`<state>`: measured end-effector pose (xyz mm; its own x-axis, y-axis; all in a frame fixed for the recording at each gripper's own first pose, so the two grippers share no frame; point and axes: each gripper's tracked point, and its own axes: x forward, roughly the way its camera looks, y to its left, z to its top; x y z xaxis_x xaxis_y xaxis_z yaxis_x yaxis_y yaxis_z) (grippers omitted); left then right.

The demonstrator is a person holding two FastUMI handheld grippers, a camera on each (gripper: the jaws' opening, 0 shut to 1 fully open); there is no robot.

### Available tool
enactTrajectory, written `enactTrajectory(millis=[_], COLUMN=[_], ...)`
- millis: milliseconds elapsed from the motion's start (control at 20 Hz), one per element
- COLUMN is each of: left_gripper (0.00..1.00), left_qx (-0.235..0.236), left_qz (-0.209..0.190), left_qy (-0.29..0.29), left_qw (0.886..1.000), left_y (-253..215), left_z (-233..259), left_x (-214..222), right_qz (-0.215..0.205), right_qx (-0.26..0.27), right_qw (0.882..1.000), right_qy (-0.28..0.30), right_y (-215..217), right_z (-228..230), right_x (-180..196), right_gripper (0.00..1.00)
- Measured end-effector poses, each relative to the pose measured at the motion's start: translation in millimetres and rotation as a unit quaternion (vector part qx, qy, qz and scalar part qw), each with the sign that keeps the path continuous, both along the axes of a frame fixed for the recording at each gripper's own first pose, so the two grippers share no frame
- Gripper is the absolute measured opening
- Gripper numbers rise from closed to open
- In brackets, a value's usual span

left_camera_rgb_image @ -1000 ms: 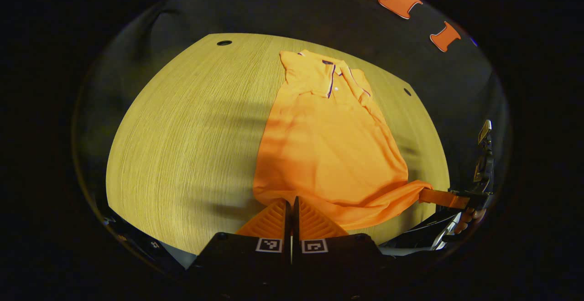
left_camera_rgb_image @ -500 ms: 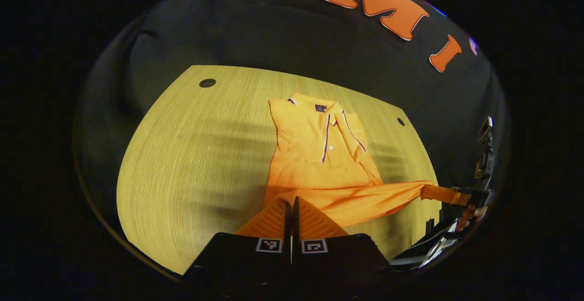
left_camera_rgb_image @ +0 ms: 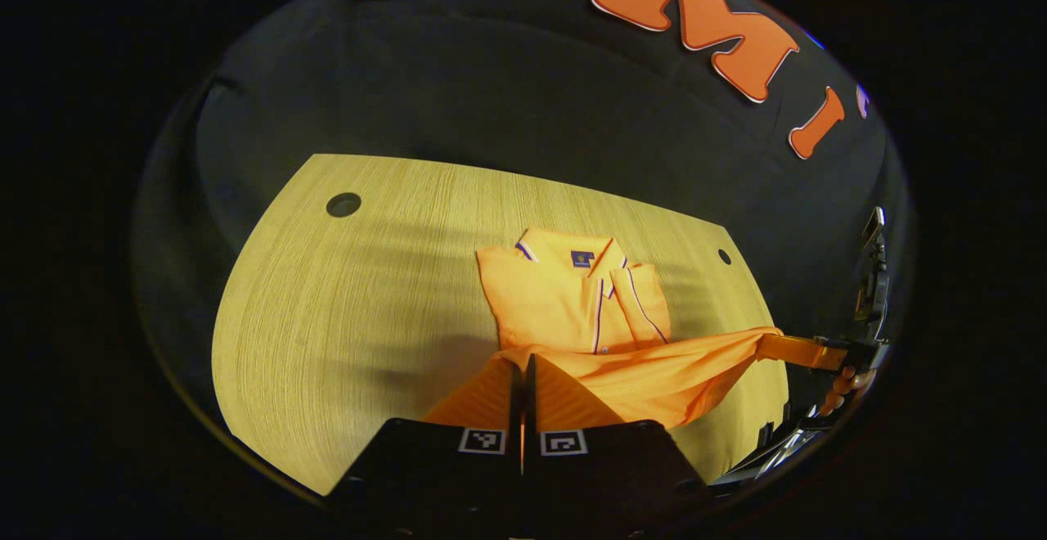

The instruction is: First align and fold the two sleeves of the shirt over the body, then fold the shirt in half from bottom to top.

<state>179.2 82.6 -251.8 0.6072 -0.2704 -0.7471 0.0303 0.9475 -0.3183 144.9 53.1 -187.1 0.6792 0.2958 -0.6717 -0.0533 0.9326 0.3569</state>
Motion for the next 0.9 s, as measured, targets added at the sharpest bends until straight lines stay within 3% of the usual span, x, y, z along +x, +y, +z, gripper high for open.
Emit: enactTrajectory(millis=[350,550,800,900], left_gripper=[0.01,0.01,0.01,0.01], left_qx=[0.009,-0.002,-0.007,0.004], left_qz=[-0.012,0.001,0.011,0.026], left_qy=[0.014,0.025,0.060,0.047], left_qw=[1.000,1.000,0.998,0.999], left_y=[6,19,29,38], left_z=[-30,-46,-77,-78], left_x=[85,130,158,165], right_qz=[-0.010,-0.020,-0.038,-0.048], right_qx=[-0.016,-0.016,-0.011,-0.001], right_qw=[0.999,0.998,0.995,0.995], right_qy=[0.041,0.062,0.091,0.082], right_y=[-3,-11,-18,-17], right_z=[-27,-40,-65,-68], right_x=[80,115,156,174], right_gripper=[0.07,0.06,0.07,0.06])
